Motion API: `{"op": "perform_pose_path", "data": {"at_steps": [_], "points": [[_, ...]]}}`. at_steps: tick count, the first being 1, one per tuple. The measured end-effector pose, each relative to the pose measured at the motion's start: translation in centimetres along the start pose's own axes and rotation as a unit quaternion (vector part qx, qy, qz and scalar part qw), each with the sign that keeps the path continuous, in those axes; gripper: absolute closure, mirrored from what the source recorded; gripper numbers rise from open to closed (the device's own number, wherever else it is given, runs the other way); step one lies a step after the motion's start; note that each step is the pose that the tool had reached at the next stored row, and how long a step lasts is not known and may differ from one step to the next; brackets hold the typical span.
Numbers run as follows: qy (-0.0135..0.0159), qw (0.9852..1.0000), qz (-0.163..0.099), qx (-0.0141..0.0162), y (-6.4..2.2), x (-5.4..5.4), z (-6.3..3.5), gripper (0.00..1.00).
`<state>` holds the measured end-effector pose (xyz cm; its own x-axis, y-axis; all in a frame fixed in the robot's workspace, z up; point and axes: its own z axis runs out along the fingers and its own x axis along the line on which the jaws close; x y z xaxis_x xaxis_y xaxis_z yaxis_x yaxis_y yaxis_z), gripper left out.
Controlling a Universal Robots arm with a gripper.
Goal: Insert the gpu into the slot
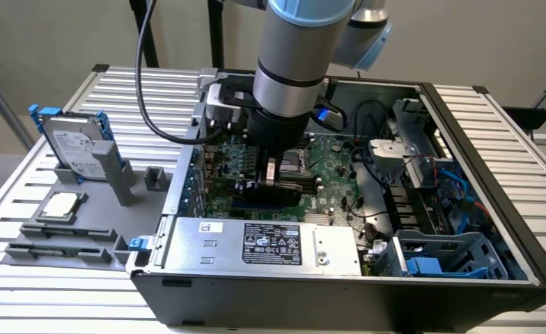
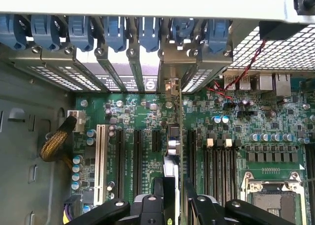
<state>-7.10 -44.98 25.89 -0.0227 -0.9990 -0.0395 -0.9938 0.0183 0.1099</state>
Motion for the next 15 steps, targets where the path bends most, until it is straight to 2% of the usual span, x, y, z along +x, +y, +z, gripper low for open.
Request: {"op": "perform_pose_path", "data": {"at_steps": [15], "points": [[0.0003,1.0,0.0,-0.0002,0.05,-0.23,0.07,0.74]]}}
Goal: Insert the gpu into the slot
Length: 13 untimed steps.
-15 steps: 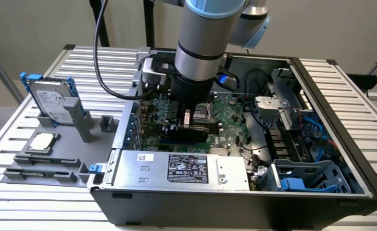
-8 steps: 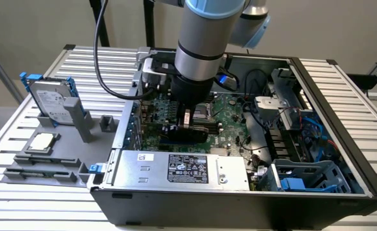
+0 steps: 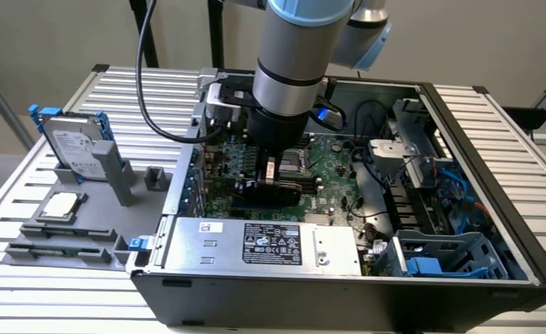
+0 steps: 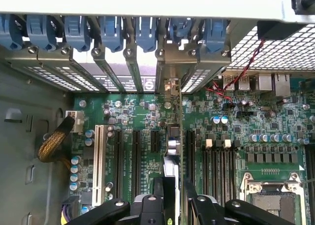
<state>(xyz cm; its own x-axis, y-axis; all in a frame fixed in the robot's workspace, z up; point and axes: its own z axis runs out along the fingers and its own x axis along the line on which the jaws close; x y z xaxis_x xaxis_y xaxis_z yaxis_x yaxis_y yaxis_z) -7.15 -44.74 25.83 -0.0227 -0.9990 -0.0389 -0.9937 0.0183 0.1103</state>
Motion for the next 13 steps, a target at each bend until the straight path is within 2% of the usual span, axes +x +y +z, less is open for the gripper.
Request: {"op": "perform_pose_path", "data": {"at_steps": [8,13], "points": [[0.0,1.0,0.0,-0.0004,0.02,0.0,-0.01,0.74],[0.0002,1.0,0.0,-0.0004,0.08,-0.02,-0.53,0.74]]}}
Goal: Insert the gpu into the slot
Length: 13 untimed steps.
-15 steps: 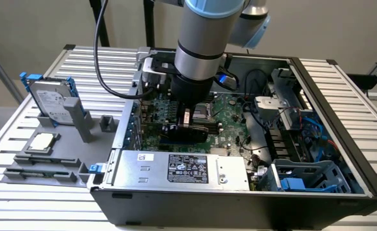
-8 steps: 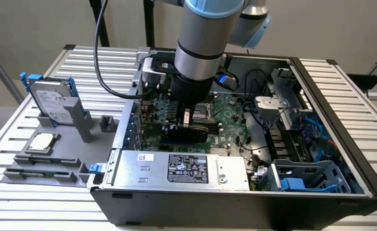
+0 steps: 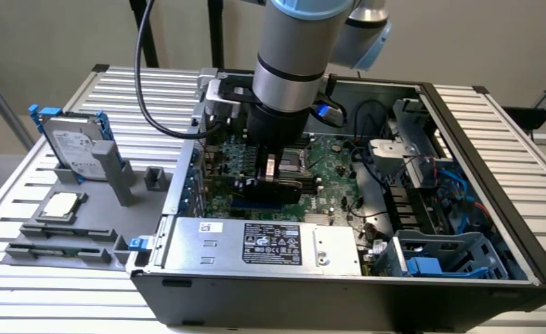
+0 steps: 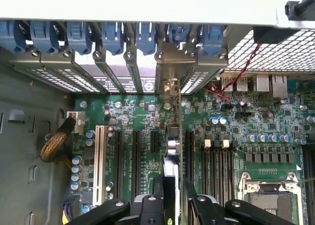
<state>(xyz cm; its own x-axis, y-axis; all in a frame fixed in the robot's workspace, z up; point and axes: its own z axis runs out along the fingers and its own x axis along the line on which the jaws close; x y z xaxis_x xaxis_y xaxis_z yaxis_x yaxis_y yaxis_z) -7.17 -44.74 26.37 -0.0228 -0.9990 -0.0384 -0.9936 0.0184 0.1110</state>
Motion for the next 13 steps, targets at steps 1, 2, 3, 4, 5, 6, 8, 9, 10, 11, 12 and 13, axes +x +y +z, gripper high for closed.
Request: {"op": "perform_pose_path", "data": {"at_steps": [1,2,3,4,5,6,8,9,10,11,12,13], "points": [[0.0,1.0,0.0,0.0,0.0,0.0,0.0,0.74],[0.0001,1.0,0.0,0.0,0.0,0.0,0.0,0.74],[0.0001,1.0,0.0,-0.0001,0.0,0.0,0.0,0.74],[0.0002,1.0,0.0,-0.0001,0.0,0.01,0.01,0.74],[0.0002,1.0,0.0,-0.0001,-0.01,0.01,0.05,0.74],[0.0001,1.0,0.0,-0.0001,-0.01,0.01,0.1,0.74],[0.0003,1.0,0.0,-0.0003,-0.02,0.02,0.21,0.74],[0.0004,1.0,0.0,-0.0003,-0.02,0.02,0.25,0.74],[0.0005,1.0,0.0,-0.0004,-0.02,0.02,0.27,0.74],[0.0004,1.0,0.0,-0.0003,-0.03,0.02,0.29,0.74],[0.0003,1.0,0.0,-0.0003,-0.03,0.02,0.31,0.74],[0.0002,1.0,0.0,-0.0002,-0.03,0.02,0.32,0.74]]}}
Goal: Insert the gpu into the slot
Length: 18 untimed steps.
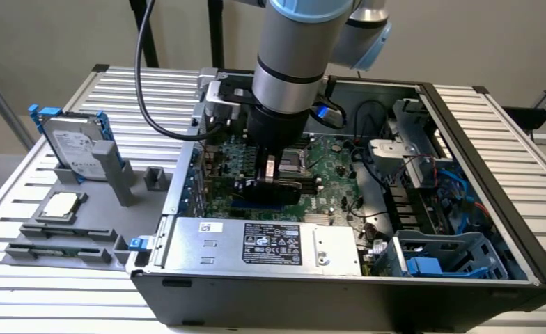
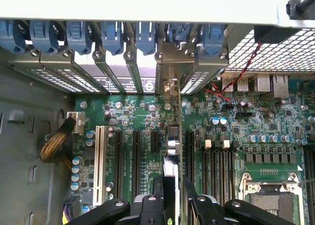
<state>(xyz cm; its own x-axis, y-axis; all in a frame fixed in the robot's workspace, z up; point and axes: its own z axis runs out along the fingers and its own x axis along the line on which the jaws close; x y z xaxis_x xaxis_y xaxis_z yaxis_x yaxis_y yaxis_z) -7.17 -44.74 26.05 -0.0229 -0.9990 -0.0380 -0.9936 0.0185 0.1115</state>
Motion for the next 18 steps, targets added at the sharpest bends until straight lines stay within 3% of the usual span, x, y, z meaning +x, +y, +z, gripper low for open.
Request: {"op": "perform_pose_path", "data": {"at_steps": [18], "points": [[-0.0001,1.0,0.0,-0.0011,0.02,0.23,0.04,0.74]]}}
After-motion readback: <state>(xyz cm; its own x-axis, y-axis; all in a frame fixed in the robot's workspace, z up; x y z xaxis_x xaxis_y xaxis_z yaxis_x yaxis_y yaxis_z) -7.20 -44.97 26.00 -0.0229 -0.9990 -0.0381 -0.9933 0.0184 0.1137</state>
